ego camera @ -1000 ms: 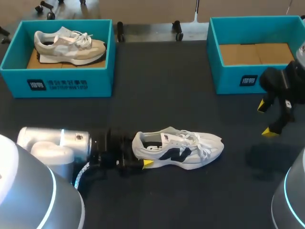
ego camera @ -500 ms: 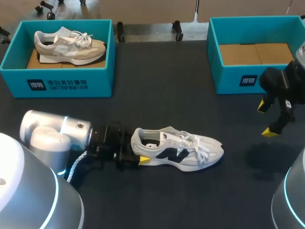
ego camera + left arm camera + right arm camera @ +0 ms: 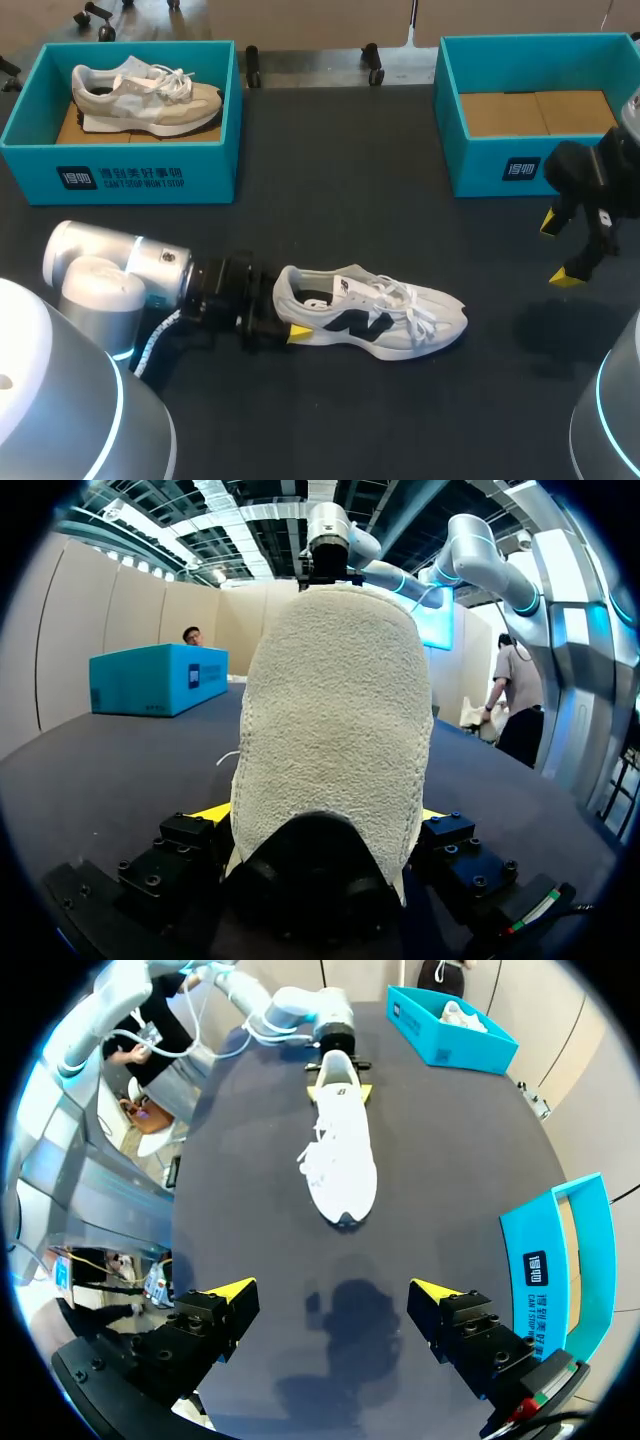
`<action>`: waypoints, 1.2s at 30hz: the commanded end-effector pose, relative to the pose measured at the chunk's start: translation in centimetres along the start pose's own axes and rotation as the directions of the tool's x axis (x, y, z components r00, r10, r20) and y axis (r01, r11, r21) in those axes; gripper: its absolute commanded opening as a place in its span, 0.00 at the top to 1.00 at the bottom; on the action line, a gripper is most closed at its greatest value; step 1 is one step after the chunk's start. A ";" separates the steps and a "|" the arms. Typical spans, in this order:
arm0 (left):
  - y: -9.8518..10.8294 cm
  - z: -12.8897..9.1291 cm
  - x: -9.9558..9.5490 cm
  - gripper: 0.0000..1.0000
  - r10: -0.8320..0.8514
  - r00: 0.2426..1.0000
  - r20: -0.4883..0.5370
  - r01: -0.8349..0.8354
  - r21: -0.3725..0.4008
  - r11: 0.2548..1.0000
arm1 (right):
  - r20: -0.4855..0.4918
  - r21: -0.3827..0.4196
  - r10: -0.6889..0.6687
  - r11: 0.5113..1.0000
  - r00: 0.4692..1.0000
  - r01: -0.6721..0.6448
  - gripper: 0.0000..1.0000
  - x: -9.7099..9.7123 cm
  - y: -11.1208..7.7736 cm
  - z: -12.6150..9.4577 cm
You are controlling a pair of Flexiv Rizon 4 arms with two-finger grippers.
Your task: Take the shoe out of the shoebox, open the shoe tongue, remove and reinsert the insole, then place the shoe into the shoebox
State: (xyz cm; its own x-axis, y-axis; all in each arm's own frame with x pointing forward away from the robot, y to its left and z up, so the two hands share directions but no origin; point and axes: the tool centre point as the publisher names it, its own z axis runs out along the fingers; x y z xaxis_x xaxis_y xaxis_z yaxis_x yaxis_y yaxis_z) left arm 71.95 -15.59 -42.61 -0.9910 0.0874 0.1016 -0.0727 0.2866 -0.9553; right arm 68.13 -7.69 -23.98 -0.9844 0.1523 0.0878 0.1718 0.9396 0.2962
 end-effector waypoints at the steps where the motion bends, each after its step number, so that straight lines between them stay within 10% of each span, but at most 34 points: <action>1: 0.5 -0.3 -0.6 1.00 0.000 1.000 -0.003 0.000 -0.001 1.000 | 0.002 0.002 0.000 1.000 1.000 0.000 0.00 0.1 0.0 0.1; 17: 0.5 -0.3 -0.6 1.00 0.000 1.000 -0.003 0.000 -0.001 1.000 | 0.012 0.033 0.005 0.999 1.000 -0.006 0.00 0.1 0.5 -0.3; 20: 0.5 -0.3 -0.6 1.00 0.000 1.000 -0.003 0.000 -0.001 1.000 | 0.038 0.182 0.221 0.957 0.975 -0.224 0.00 0.7 1.4 -0.6; 27: 0.5 -0.3 -0.6 1.00 0.000 1.000 -0.003 0.000 -0.001 1.000 | 0.194 0.146 0.576 0.783 0.794 -0.604 0.00 4.4 3.2 -0.9; 36: 0.5 -0.3 -0.6 1.00 0.000 1.000 -0.003 0.000 -0.001 1.000 | 0.213 0.129 0.586 0.776 0.782 -0.617 0.00 5.0 3.4 -0.9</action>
State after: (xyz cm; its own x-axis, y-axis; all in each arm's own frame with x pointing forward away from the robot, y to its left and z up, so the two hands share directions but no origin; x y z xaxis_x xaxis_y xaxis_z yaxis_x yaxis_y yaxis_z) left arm 72.07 -15.48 -42.66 -0.9910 0.0877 0.1016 -0.0728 0.2850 -0.9558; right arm 64.28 -4.14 -21.63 -0.7597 0.6453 0.0806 0.6501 0.7569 0.0670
